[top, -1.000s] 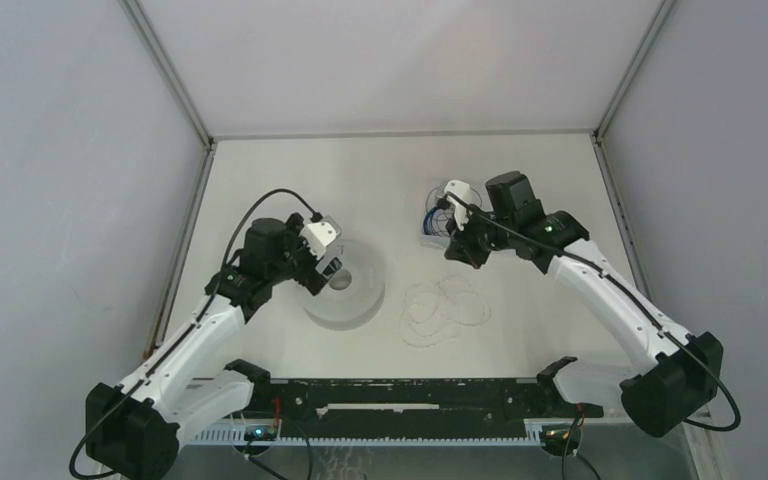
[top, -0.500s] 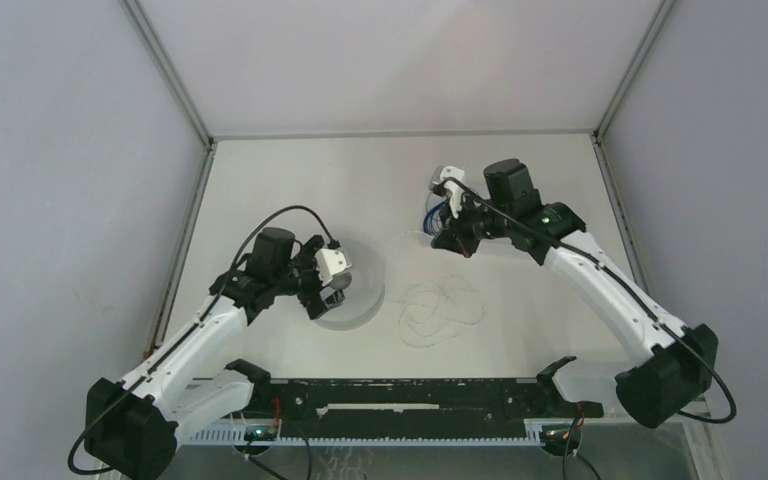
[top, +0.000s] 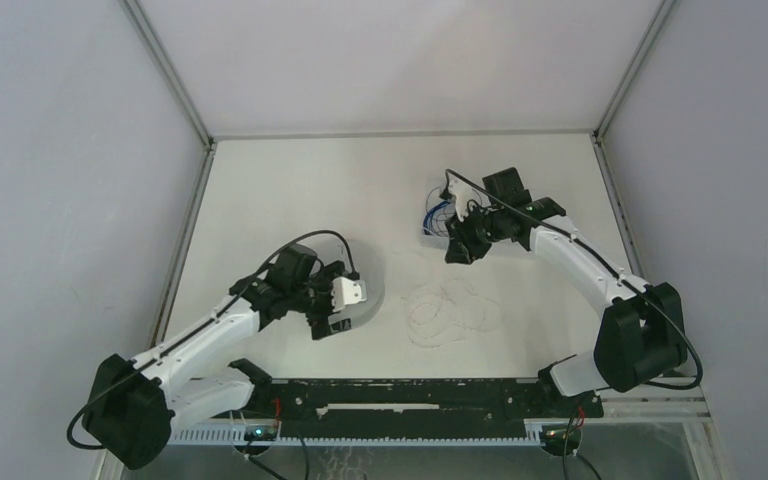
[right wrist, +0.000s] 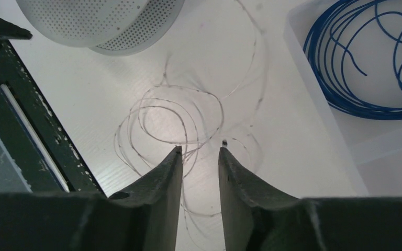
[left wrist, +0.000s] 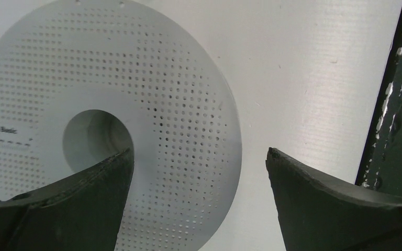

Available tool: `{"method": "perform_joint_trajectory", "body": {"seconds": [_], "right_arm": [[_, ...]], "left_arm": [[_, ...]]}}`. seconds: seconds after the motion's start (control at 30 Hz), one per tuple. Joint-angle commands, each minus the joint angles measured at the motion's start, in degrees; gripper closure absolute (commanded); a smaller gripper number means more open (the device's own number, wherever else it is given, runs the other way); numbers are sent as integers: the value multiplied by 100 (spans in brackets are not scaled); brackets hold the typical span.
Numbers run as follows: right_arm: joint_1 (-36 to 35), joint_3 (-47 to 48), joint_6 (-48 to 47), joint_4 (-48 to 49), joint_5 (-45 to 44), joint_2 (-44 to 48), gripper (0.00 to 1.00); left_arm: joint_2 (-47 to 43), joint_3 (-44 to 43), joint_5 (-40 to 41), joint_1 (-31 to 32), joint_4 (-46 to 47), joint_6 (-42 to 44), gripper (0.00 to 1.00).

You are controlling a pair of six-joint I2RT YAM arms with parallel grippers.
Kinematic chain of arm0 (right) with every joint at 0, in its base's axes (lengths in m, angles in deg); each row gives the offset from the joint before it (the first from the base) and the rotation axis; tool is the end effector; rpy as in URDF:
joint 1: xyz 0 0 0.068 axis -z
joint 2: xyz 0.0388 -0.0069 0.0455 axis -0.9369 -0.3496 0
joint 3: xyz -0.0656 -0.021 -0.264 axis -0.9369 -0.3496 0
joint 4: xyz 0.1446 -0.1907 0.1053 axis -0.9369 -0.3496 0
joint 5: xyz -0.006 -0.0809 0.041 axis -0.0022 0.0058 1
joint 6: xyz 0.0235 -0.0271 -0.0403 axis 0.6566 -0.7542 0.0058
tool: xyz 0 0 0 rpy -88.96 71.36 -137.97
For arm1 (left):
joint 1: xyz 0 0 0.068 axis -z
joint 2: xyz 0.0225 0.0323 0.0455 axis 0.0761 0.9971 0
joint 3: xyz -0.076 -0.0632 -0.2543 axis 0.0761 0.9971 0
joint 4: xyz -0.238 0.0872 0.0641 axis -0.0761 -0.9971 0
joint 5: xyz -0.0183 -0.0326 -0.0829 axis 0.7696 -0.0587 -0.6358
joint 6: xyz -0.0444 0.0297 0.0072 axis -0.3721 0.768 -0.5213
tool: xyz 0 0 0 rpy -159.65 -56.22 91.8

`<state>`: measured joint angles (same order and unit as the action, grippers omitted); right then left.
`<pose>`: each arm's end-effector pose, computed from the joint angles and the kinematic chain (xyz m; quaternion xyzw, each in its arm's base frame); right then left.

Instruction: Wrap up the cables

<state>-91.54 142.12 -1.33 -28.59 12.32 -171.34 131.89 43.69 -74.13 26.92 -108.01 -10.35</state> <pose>0.2624 0.1270 0.2675 -0.4029 0.8316 0.2769 0.2636 0.1540 -0.1122 0.2065 0.6249 0.6832 -0.1812 0.3314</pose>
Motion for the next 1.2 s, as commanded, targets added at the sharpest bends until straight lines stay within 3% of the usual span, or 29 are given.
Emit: {"method": "perform_joint_trajectory", "body": {"seconds": [0.0,0.37,0.53,0.77,0.97,1.17], "right_arm": [[-7,-11,40,110,131,43,58],[-99,-86,6,224,-144,309,50],[-513,-82,-109,445,-411,413,49],[-1315,-87,251,982,-1190,-375,49],[-1330,17,-305,1131,-1159,-1044,49],[-1291,432,488,1073,-1556,-1797,48]], "left_arm": [[312,-212,167,168,-35,290,0],[708,-250,506,399,313,94,0],[434,-189,673,405,341,-17,0],[-297,-28,567,390,568,-128,0],[-696,79,435,267,577,-159,0],[-950,157,402,86,579,-242,0]]}}
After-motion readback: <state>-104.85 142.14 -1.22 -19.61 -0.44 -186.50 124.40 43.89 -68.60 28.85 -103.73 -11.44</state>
